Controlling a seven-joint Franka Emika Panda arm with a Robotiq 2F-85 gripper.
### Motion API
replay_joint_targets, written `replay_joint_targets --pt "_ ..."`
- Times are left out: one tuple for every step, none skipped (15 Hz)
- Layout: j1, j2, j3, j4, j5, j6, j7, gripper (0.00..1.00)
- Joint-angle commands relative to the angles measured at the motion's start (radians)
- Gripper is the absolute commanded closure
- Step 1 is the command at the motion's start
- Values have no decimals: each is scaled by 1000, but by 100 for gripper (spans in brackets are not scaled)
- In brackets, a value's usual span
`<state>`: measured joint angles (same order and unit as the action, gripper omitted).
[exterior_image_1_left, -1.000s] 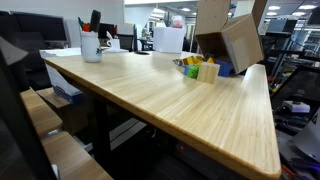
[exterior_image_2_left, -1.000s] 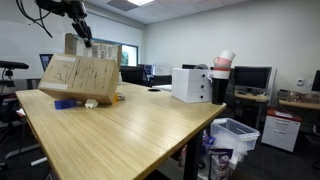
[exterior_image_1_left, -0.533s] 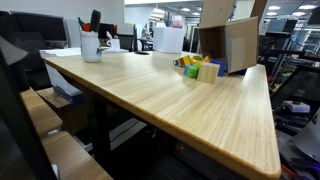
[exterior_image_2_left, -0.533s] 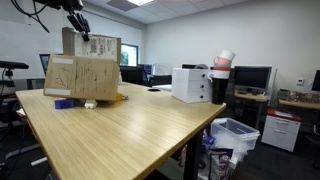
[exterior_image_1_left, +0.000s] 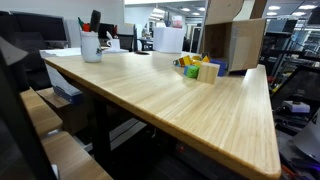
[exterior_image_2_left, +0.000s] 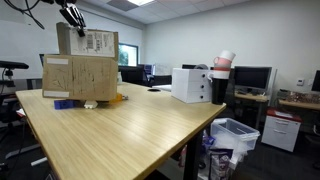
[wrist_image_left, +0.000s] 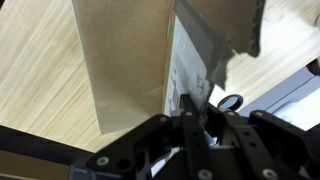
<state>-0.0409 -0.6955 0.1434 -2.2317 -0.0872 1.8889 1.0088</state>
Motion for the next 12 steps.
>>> replay_joint_targets --pt "-25 -86 17 -34 8 -27 10 98" --pt "-28 -101 18 -38 8 -34 11 98" --pt "-31 -123 16 -45 10 -42 10 98" --pt "-33 -140 15 -50 12 -47 8 98" --pt "-35 -158 13 -56 14 -53 7 98" --pt "-37 -178 10 -63 17 -57 5 98" --pt "-40 -195 9 -69 19 -61 5 98" --pt "-45 -210 8 -75 21 -65 6 98" --pt "-50 -227 7 -82 23 -68 5 98" --pt "-54 -240 5 -86 25 -71 5 98" --pt "-59 -255 4 -92 27 -73 7 98" --pt "-65 -265 3 -96 30 -76 9 98"
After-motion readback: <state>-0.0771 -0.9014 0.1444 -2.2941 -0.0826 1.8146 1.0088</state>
